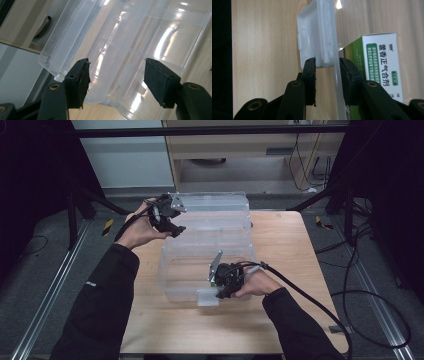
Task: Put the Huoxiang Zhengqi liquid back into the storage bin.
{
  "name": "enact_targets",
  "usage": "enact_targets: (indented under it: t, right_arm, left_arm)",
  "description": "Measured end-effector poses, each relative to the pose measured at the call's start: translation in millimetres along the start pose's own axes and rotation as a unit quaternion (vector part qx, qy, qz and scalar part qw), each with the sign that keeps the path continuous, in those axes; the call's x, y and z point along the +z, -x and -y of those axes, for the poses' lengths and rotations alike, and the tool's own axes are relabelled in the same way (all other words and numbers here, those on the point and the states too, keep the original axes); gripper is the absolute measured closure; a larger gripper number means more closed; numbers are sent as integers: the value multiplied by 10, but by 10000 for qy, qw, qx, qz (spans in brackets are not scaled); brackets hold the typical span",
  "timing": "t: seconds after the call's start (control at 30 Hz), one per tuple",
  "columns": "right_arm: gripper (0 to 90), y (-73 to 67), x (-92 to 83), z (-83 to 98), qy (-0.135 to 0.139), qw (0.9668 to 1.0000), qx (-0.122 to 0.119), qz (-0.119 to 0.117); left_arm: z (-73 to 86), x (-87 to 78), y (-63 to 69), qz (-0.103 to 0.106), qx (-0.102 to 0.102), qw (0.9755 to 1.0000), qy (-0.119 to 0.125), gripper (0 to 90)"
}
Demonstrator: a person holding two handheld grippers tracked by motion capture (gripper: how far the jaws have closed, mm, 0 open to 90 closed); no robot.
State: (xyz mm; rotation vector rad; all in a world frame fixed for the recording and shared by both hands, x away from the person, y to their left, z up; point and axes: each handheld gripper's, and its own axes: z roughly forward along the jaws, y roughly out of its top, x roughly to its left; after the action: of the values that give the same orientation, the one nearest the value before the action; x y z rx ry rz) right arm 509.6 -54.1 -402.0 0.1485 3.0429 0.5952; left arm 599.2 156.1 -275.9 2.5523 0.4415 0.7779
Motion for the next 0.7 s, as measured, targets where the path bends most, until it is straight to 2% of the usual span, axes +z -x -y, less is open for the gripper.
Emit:
enact_targets:
  t: [0.17,0.3,0.7]
  right_arm:
    - [680,1,-1,1,1,10000,-9,-4]
    - [680,2,0,1,6,10000,-24,1]
    - [681,3,1,2,11,10000,-29,3]
  left_arm:
    - [-35,48,-4,69,131,9999,15,374]
    - [-54,93,-3,113,245,9996,-102,376]
    - [-174,183,41,228,591,9978,-215,379]
